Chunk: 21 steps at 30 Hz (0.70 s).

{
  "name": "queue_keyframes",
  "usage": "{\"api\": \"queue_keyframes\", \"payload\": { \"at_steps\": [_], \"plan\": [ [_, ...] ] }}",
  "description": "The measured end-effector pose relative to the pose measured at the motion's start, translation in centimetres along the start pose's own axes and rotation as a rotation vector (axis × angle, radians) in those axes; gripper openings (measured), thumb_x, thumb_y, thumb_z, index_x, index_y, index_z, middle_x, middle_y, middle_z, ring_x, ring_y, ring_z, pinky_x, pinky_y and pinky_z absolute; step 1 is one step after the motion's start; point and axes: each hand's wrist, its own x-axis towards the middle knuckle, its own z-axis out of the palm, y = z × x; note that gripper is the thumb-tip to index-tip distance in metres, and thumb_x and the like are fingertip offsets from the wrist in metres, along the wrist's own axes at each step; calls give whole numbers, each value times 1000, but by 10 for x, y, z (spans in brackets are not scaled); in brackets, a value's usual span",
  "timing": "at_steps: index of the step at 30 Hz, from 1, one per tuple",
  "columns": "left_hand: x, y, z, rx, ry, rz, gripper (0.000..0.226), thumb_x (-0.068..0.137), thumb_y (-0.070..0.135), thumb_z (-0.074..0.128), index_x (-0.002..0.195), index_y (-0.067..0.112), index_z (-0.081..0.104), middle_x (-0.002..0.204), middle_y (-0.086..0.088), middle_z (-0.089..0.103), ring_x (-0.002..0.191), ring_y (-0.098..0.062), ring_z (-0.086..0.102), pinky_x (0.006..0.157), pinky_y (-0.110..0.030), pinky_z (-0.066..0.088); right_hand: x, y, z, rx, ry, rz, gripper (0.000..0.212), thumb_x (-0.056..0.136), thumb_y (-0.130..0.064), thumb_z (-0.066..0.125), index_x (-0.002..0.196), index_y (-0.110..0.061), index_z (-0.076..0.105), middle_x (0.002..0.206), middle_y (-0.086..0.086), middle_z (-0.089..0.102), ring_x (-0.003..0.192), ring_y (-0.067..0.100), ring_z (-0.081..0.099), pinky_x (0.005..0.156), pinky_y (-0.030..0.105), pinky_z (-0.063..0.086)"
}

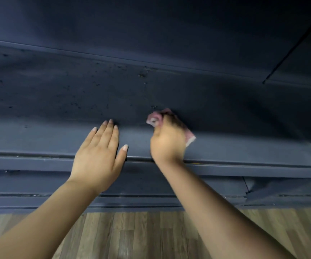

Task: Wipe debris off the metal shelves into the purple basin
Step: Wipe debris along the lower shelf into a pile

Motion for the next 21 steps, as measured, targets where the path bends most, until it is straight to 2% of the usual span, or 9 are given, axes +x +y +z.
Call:
{"api": "queue_keyframes", "payload": {
  "at_steps": [2, 4, 5, 8, 12, 14, 16, 18, 21],
  "plan": [
    [0, -1, 2, 2, 2, 1, 76, 102, 41, 7, 122, -14, 55, 128, -28, 56, 119, -39, 55, 106, -37, 21, -1, -16, 11, 39, -7, -34, 14, 82, -10, 54, 88, -14, 66, 86, 3, 67, 80, 23, 64, 74, 31, 36],
    [0, -1, 4, 2, 7, 1, 76, 102, 41, 6, 123, -13, 55, 129, -27, 56, 120, -38, 55, 106, -37, 21, 6, -17, 9, 132, -175, 82, 22, 98, -17, 43, 109, -7, 59, 108, 11, 65, 103, 28, 59, 86, 31, 32],
    [0, -1, 5, -1, 10, 0, 76, 102, 41, 6, 124, -13, 55, 129, -27, 55, 121, -38, 55, 106, -37, 21, 10, -10, 4, 188, -211, 141, 24, 99, -21, 41, 112, -6, 56, 111, 13, 63, 106, 30, 57, 88, 33, 35],
    [1, -2, 7, -24, 4, 2, 75, 102, 41, 6, 125, -12, 54, 131, -26, 54, 122, -37, 53, 107, -37, 21, 26, 35, -13, 137, -135, 235, 28, 99, -29, 39, 110, -7, 53, 109, 17, 62, 103, 34, 58, 86, 42, 45],
    [-1, -3, 8, -68, 40, 4, 75, 102, 41, 7, 125, -13, 53, 131, -28, 53, 123, -39, 52, 108, -38, 22, 45, 76, -27, -11, -143, 400, 43, 90, -54, 27, 101, -19, 50, 109, 13, 60, 102, 36, 59, 92, 48, 45],
    [-2, -3, 9, -84, 55, 7, 74, 102, 40, 8, 125, -13, 54, 131, -28, 53, 123, -39, 52, 109, -38, 22, 46, 71, -27, -137, -211, 342, 39, 97, -47, 29, 111, -17, 51, 119, 11, 55, 113, 32, 53, 98, 38, 35],
    [-1, -3, 9, -93, 54, 5, 74, 102, 40, 7, 125, -13, 54, 131, -28, 53, 124, -39, 52, 109, -39, 24, 49, 53, -19, -196, -269, 251, 39, 101, -38, 31, 125, -13, 49, 130, 9, 51, 121, 27, 45, 95, 30, 28],
    [-1, -2, 9, -97, 53, 6, 75, 102, 40, 6, 125, -12, 54, 132, -28, 53, 124, -38, 52, 108, -39, 25, 54, 27, -6, -138, -341, 183, 39, 101, -38, 31, 127, -15, 49, 131, 10, 53, 121, 27, 47, 92, 29, 32],
    [-1, -2, 10, -103, 49, 0, 72, 101, 40, 9, 126, -12, 54, 132, -27, 53, 125, -36, 52, 108, -39, 24, 53, -13, 16, -60, -472, 106, 36, 101, -38, 33, 128, -20, 48, 126, 9, 58, 114, 27, 53, 81, 30, 36]
  ]
}}
